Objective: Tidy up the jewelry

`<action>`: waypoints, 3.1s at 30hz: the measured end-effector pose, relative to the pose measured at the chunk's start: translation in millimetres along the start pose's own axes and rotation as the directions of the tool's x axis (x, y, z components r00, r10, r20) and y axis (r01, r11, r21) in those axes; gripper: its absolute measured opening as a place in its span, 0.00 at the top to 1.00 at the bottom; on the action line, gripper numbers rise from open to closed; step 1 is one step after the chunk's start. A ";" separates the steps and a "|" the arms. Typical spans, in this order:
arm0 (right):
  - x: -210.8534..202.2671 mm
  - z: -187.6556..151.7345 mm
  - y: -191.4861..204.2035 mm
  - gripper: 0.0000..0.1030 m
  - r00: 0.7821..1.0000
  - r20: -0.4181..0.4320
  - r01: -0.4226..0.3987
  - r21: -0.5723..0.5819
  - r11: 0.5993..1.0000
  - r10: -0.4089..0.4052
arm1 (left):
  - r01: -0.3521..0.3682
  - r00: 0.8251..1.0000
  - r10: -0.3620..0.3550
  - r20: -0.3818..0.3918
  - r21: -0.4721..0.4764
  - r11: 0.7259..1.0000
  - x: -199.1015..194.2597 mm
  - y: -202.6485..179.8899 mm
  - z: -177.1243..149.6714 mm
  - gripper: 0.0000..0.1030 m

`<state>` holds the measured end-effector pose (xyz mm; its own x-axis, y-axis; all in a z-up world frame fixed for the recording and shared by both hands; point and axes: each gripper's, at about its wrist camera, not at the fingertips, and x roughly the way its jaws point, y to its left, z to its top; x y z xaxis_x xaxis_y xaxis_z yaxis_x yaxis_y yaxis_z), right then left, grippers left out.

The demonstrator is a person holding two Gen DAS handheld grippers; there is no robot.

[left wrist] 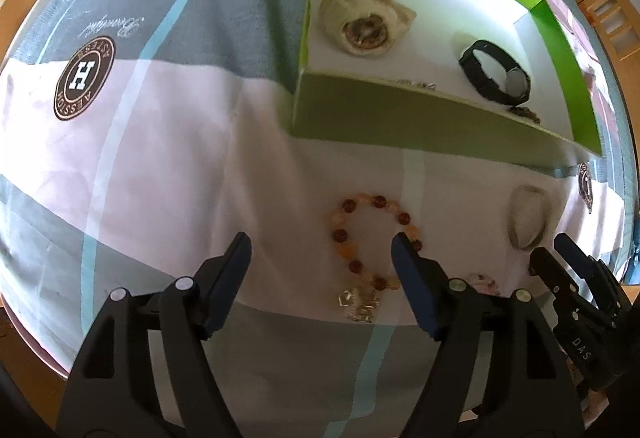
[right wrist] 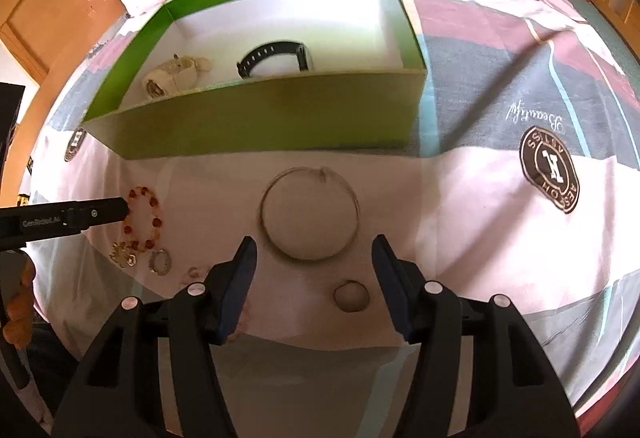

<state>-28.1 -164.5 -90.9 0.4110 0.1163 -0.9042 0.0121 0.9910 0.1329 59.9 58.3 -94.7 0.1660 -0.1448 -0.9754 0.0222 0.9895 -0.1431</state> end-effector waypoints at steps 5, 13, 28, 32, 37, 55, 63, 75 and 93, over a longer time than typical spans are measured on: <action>-9.9 -2.5 7.6 0.42 0.998 0.011 -0.069 -0.054 0.996 0.070 | -0.012 1.000 0.012 0.006 0.011 1.000 5.7 -4.8 0.8 0.28; 17.7 -24.9 50.4 0.66 0.995 -0.089 -0.055 -0.218 0.974 0.036 | -0.050 0.999 0.050 0.016 0.033 0.998 16.8 -17.6 6.6 0.28; 19.1 -23.7 54.7 0.66 0.998 -0.059 -0.025 -0.239 0.971 0.011 | -0.158 0.985 0.148 0.086 0.125 0.980 27.3 -69.6 -0.1 0.31; 19.1 -25.3 55.7 0.66 0.999 -0.050 -0.015 -0.252 0.968 0.002 | -0.131 0.988 0.116 0.100 0.158 0.979 18.1 -83.4 -17.0 0.57; 19.9 -24.3 56.6 0.72 0.999 -0.046 -0.003 -0.257 0.966 -0.009 | -0.126 0.989 0.112 0.098 0.154 0.980 11.7 -94.8 -15.9 0.81; -14.3 -11.0 51.8 0.92 0.985 0.175 0.031 -0.203 0.979 0.005 | -0.116 0.961 0.074 0.267 0.145 0.983 -46.6 -89.5 -29.0 0.93; -22.0 -5.9 45.0 0.92 0.978 0.209 0.023 -0.164 0.986 0.012 | -0.172 0.922 0.111 0.370 0.135 0.976 -56.7 -75.7 -16.3 0.93; -18.9 -4.9 44.8 0.92 0.977 0.213 0.024 -0.158 0.987 0.010 | -0.193 0.905 0.118 0.409 0.146 0.970 -60.9 -77.7 -20.7 0.93; -20.7 -5.1 43.4 0.92 0.974 0.225 0.025 -0.144 0.989 0.008 | -0.174 0.883 0.091 0.460 0.141 0.975 -78.3 -74.3 -22.9 0.93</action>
<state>-40.7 -123.6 -68.5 0.6060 0.1067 -0.7883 -0.1094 0.9927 0.0502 22.7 -3.9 -11.5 0.6021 -0.0368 -0.7975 0.1317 0.9898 0.0537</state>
